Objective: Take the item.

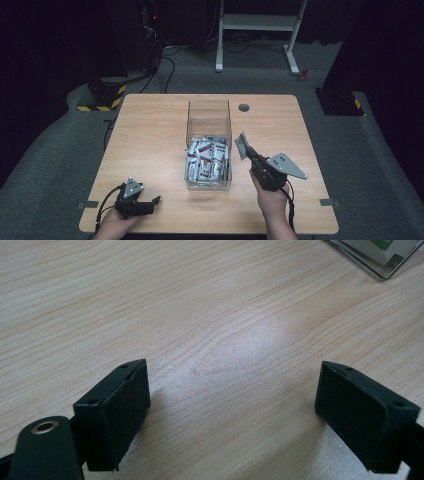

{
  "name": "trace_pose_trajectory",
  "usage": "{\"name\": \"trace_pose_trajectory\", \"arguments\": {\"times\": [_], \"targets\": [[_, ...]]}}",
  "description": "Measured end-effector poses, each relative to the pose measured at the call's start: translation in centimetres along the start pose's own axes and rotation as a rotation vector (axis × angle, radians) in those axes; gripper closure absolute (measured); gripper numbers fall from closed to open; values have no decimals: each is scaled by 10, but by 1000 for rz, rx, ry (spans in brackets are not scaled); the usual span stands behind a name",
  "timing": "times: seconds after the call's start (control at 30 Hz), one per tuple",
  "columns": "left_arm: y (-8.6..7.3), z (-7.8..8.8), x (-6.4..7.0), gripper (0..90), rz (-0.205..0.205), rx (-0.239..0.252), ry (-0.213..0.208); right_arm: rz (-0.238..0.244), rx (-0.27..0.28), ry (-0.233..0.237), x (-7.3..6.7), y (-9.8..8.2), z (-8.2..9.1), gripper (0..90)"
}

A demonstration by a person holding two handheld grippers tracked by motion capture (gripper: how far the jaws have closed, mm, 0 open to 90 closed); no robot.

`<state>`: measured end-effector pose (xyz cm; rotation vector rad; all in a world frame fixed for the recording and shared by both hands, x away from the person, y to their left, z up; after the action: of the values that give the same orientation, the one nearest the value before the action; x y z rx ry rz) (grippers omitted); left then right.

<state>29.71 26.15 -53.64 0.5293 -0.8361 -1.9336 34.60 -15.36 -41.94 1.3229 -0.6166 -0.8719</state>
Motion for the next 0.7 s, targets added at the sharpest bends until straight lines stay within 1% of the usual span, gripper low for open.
{"name": "trace_pose_trajectory", "arguments": {"times": [0.17, 0.43, 0.6, 0.7], "targets": [[0, 0, 0, 147, 0, 0, -1, -2, 4, -13, 5, 0, 2, 900], [0, 0, 0, 147, -1, 0, -1, -20, 0, -37, 13, -2, 3, 900], [0, 0, 0, 147, -1, 0, -2, -11, -7, -56, 16, -4, 2, 900], [0, 0, 0, 147, 0, 0, -2, -13, -18, -64, 18, -8, 0, 900]]}}
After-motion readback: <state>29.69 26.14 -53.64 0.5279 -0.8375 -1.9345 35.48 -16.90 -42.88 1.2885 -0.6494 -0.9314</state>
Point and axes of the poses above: each handheld gripper's, and its own axes: z roughly backward along the jaws, y roughly out of its top, x roughly to its right, the point moved 1 cm from there along -z, roughly forward along the jaws, and after that the axes turned 2 degrees about y, right-handed, at the moved point
